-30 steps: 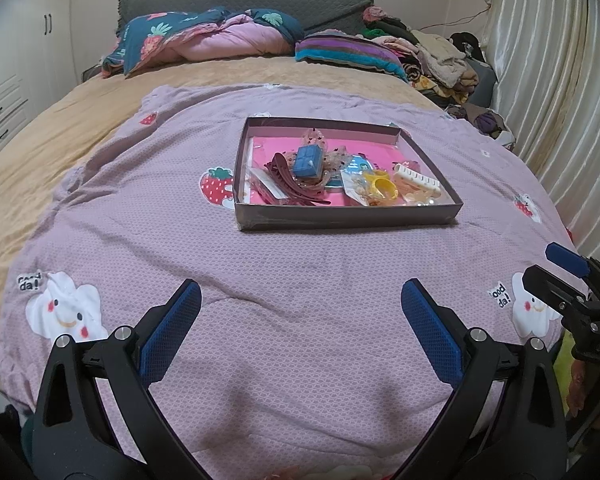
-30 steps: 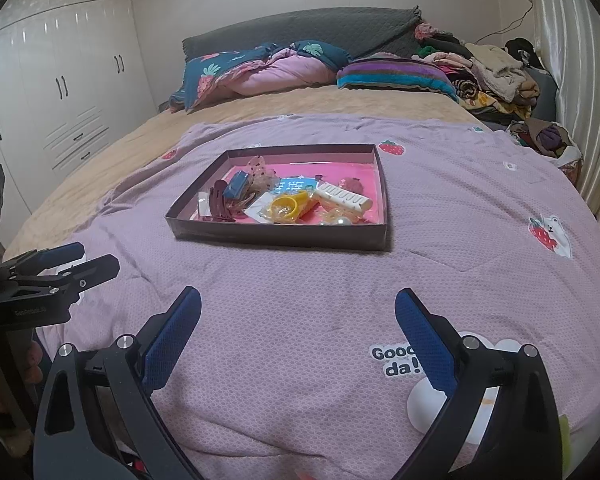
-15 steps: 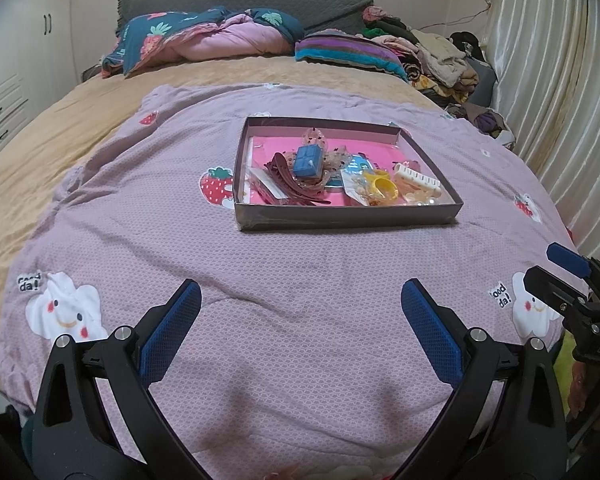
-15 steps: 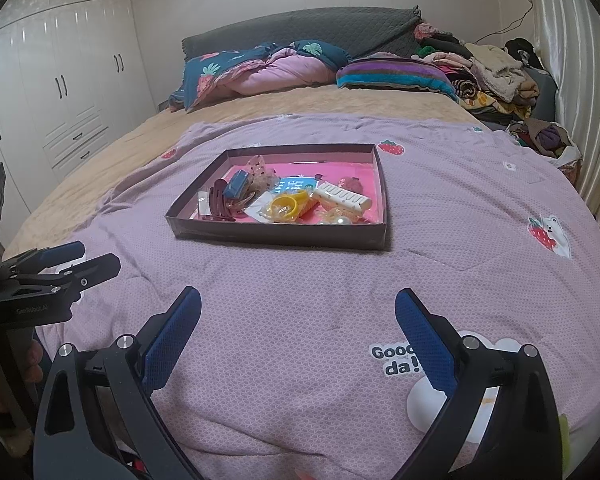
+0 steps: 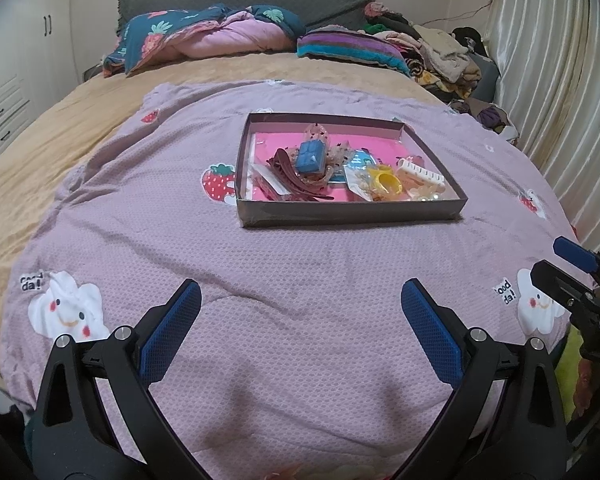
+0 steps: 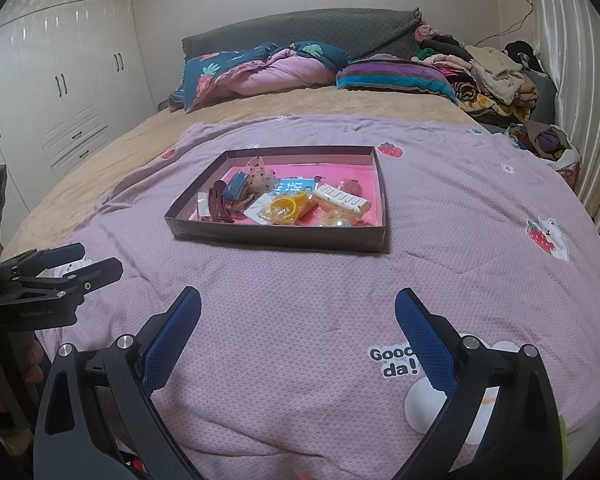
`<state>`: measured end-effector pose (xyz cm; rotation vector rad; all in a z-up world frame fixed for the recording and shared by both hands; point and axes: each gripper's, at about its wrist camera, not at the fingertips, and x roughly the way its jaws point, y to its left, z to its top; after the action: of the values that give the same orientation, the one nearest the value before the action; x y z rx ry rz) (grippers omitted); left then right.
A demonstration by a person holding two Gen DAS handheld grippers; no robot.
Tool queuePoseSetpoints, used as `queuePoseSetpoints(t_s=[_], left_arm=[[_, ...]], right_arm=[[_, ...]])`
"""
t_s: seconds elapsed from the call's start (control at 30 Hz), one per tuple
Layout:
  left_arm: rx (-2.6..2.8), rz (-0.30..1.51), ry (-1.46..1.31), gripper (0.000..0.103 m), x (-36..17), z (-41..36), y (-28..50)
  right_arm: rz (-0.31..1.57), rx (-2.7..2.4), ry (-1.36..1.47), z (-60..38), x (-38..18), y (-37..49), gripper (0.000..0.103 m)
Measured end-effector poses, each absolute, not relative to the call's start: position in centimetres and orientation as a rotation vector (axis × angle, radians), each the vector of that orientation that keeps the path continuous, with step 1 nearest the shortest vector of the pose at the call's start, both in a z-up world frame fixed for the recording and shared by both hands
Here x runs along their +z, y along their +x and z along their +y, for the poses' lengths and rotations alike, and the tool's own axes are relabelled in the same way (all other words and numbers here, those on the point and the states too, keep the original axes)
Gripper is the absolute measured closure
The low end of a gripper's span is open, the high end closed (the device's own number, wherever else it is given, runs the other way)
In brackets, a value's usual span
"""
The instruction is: Organize jewelry
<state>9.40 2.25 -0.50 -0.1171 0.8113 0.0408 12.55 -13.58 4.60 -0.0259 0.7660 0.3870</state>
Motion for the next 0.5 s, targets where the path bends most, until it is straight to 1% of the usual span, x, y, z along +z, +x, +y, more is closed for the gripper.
queuePoseSetpoints(t_s=[0.3, 0.5], left_arm=[[0.098, 0.815, -0.077, 0.009, -0.6, 1.9, 9.8], [0.073, 0.797, -0.142, 0.009, -0.1, 3.0, 10.1]], right_arm=[[0.767, 0.374, -0.039, -13.4, 4.9, 12.7, 0.006], [0.766, 0.363, -0.036, -13.2, 4.7, 13.3, 0.005]])
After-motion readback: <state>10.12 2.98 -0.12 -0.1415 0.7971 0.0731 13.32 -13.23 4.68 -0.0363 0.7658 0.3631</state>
